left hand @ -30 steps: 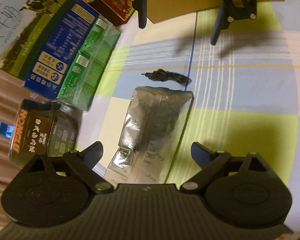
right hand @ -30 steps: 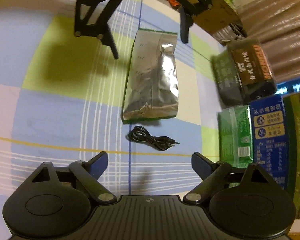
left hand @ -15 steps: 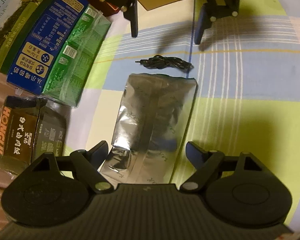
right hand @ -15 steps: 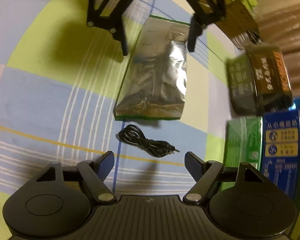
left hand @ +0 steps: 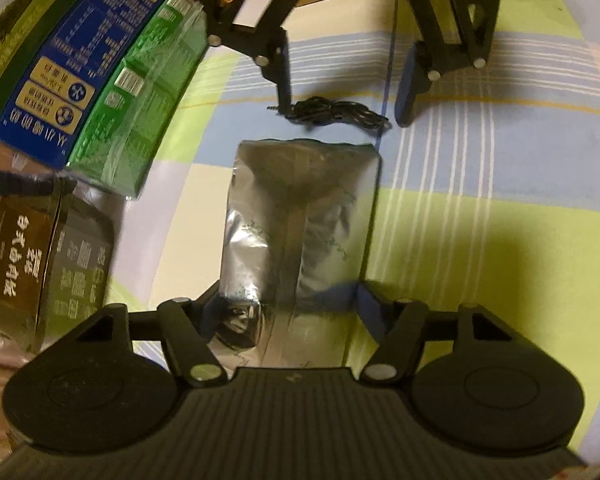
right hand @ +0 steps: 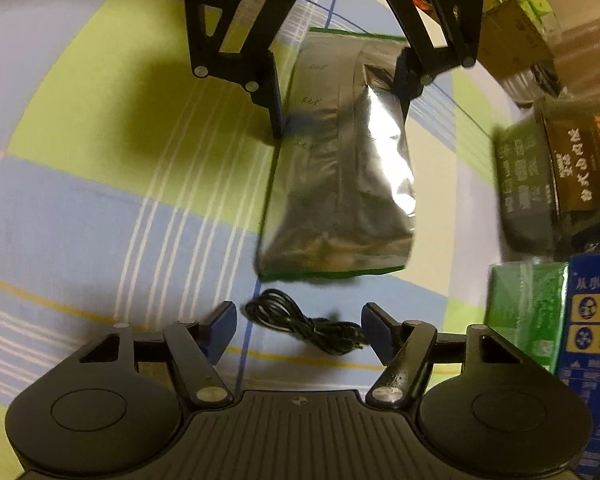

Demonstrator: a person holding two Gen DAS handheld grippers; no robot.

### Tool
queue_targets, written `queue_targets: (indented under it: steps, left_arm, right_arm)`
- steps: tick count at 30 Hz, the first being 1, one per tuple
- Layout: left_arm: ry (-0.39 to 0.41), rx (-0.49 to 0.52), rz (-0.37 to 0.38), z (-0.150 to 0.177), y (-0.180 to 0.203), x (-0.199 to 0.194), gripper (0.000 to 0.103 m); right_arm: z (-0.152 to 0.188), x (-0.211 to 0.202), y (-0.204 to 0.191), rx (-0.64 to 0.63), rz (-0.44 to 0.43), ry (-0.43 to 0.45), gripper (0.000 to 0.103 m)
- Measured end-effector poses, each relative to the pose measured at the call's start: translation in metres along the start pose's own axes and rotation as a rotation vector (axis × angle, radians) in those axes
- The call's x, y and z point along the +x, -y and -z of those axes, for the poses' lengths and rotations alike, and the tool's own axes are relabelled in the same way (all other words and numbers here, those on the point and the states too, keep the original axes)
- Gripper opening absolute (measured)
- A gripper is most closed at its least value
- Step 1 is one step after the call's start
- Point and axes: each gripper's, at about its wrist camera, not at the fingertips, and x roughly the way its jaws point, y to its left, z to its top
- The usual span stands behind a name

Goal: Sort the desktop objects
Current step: 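Grasp the foil bag with the left gripper while the right gripper grasps the black cable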

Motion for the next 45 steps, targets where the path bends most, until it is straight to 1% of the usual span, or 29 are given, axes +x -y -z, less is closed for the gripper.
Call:
queue_targets:
  steps: [2, 3, 6, 7, 8, 11, 13, 14, 16, 20, 23, 24, 27, 28, 31, 35, 37, 38, 39, 40, 42, 44, 45]
  left_arm:
    - [-0.003, -0.039, 0.008, 0.001, -0.002, -0.001, 0.06]
    - [-0.005, -0.054, 0.014, 0.002, -0.003, -0.002, 0.058]
    - [-0.015, -0.089, 0.023, 0.005, -0.003, -0.003, 0.055]
    - [-0.02, -0.102, 0.027, 0.006, -0.003, -0.003, 0.055]
    - [-0.025, -0.115, 0.03, 0.007, -0.002, -0.004, 0.054]
    - [-0.038, -0.16, 0.037, 0.011, -0.001, -0.005, 0.053]
    - [-0.046, -0.18, 0.042, 0.012, 0.002, -0.007, 0.052]
    - [-0.049, -0.188, 0.043, 0.013, 0.003, -0.008, 0.052]
    - [-0.056, -0.202, 0.047, 0.014, 0.004, -0.011, 0.052]
    - [-0.068, -0.238, 0.061, 0.015, 0.01, -0.016, 0.051]
    - [-0.071, -0.265, 0.075, 0.014, 0.014, -0.021, 0.05]
    - [-0.074, -0.279, 0.087, 0.014, 0.016, -0.022, 0.05]
    - [-0.074, -0.321, 0.094, 0.013, 0.023, -0.03, 0.048]
    - [-0.073, -0.345, 0.101, 0.013, 0.024, -0.033, 0.048]
    - [-0.076, -0.409, 0.116, 0.012, 0.032, -0.042, 0.047]
    - [-0.063, -0.507, 0.145, 0.013, 0.045, -0.057, 0.046]
    - [-0.05, -0.568, 0.155, 0.015, 0.051, -0.065, 0.046]
    - [-0.045, -0.588, 0.15, 0.017, 0.054, -0.068, 0.046]
    - [-0.041, -0.604, 0.138, 0.018, 0.057, -0.071, 0.046]
    - [-0.035, -0.619, 0.121, 0.019, 0.061, -0.073, 0.047]
    - [-0.026, -0.643, 0.092, 0.02, 0.066, -0.077, 0.06]
    - [-0.011, -0.646, 0.083, 0.021, 0.07, -0.079, 0.066]
    - [-0.009, -0.642, 0.076, 0.02, 0.073, -0.08, 0.067]
  right_arm:
    - [-0.002, 0.001, 0.004, 0.025, -0.013, 0.009, 0.064]
    - [-0.003, 0.002, 0.006, 0.034, -0.022, 0.009, 0.063]
    - [-0.004, 0.003, 0.012, 0.075, -0.055, 0.002, 0.056]
    - [-0.003, 0.003, 0.015, 0.096, -0.067, -0.002, 0.053]
    - [-0.003, 0.004, 0.017, 0.123, -0.078, -0.009, 0.051]
    - [-0.001, 0.004, 0.023, 0.204, -0.093, -0.017, 0.049]
    - [-0.002, 0.004, 0.022, 0.222, -0.098, -0.033, 0.033]
    - [-0.003, 0.004, 0.021, 0.229, -0.098, -0.044, 0.03]
    - [-0.003, 0.003, 0.019, 0.249, -0.093, -0.061, 0.03]
    - [0.001, -0.001, 0.015, 0.333, -0.109, -0.08, 0.03]
    - [0.004, -0.007, 0.015, 0.42, -0.139, -0.078, 0.029]
    - [0.005, -0.011, 0.017, 0.467, -0.152, -0.074, 0.029]
    - [0.007, -0.019, 0.02, 0.626, -0.217, -0.075, 0.029]
    - [0.008, -0.02, 0.021, 0.686, -0.235, -0.091, 0.029]
    - [0.01, -0.025, 0.016, 0.826, -0.35, -0.088, 0.028]
    - [0.013, -0.032, 0.002, 0.973, -0.394, -0.104, 0.028]
    - [0.015, -0.037, -0.003, 1.013, -0.404, -0.087, 0.029]
    - [0.015, -0.041, -0.007, 1.015, -0.407, -0.069, 0.031]
    - [0.014, -0.045, -0.009, 0.991, -0.397, -0.056, 0.041]
    - [0.011, -0.05, -0.014, 0.937, -0.367, -0.051, 0.056]
    - [0.004, -0.059, -0.027, 0.748, -0.275, -0.053, 0.071]
    - [-0.003, -0.063, -0.048, 0.495, -0.205, -0.091, 0.071]
    - [-0.004, -0.062, -0.055, 0.407, -0.192, -0.115, 0.071]
